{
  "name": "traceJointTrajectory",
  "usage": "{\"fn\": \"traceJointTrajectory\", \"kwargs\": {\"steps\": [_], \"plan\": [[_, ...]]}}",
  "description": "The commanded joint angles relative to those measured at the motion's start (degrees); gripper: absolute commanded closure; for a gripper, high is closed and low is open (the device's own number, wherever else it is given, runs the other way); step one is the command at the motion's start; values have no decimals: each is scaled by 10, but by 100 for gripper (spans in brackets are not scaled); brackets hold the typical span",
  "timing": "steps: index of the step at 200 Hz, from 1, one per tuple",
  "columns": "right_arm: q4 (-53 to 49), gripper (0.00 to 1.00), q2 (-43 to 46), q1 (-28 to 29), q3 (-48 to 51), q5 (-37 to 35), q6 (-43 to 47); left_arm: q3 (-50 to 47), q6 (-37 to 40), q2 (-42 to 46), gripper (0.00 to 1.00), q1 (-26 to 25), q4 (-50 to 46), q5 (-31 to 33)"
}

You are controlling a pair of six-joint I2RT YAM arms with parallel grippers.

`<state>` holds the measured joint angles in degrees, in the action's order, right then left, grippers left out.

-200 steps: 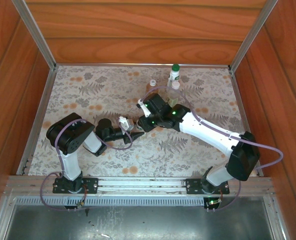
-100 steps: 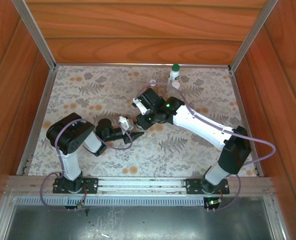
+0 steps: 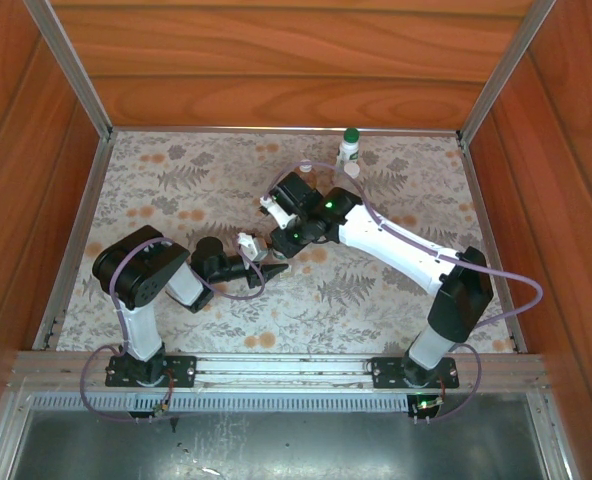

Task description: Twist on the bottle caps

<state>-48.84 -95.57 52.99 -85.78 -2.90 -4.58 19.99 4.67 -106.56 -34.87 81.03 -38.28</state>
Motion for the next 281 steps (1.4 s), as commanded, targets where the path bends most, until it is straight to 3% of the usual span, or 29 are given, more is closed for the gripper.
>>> {"fn": "traceJointTrajectory", "kwargs": {"steps": [1,77,123,143,162,185,232,281], "plan": [[-25,59,-5,10,21,3,-4,2,9,-7,47,1,-21,-5],[-6,51,22,11,24,4,-12,1,9,-5,47,2,-24,-5],[22,29,56,10,36,-4,-24,4,8,-7,47,2,-25,-6],[62,28,83,8,62,-6,-40,3,9,-7,47,2,-26,-6],[80,30,96,0,75,-7,-51,5,8,-8,47,2,-26,-7],[71,48,88,-17,76,-7,-62,4,9,-7,47,2,-26,-7],[66,63,63,-30,74,2,-59,2,9,-5,47,2,-27,-6],[69,69,58,-36,90,12,-67,2,9,-5,47,2,-28,-7]]}}
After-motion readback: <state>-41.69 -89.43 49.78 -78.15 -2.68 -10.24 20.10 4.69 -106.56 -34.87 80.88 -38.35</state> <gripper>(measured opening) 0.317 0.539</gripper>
